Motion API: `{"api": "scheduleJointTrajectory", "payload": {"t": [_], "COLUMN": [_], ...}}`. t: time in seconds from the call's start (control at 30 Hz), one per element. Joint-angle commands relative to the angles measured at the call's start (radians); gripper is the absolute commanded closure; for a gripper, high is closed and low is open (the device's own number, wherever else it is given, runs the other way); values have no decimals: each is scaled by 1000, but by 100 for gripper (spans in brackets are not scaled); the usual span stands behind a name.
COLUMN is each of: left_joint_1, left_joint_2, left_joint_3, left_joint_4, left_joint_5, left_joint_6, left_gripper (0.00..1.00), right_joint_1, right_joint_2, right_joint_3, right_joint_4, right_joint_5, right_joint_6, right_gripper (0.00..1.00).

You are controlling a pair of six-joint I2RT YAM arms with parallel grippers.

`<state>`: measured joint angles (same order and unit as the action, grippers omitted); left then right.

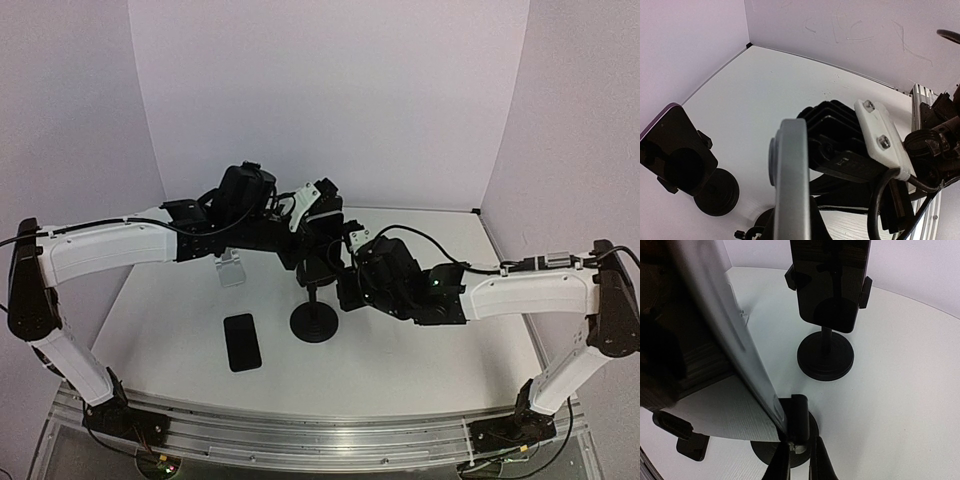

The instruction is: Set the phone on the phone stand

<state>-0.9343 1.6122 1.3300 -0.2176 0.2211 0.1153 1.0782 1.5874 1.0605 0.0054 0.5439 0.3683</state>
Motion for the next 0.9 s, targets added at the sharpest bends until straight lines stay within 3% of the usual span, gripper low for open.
{"api": "scheduleJointTrajectory", "payload": {"t": [0.0,0.43,0.87], "left_joint_1": [2,25,92], "left_joint_2": [148,108,96], "left_joint_3": [-119,-111,-92], "left_joint_4": [-474,-293,-146], "left_joint_5": [-18,77,279], "left_joint_6": [143,182,237], "left_gripper": [100,100,100], "right_joint_1": [12,11,11], "right_joint_2": [-27,-112,-155], "right_joint_3": [67,0,-37], "right_joint_4": [13,11,8], "right_joint_5": [-19,-46,-71], "right_joint_6": [-91,-89,-95], "right_gripper": [91,79,57]}}
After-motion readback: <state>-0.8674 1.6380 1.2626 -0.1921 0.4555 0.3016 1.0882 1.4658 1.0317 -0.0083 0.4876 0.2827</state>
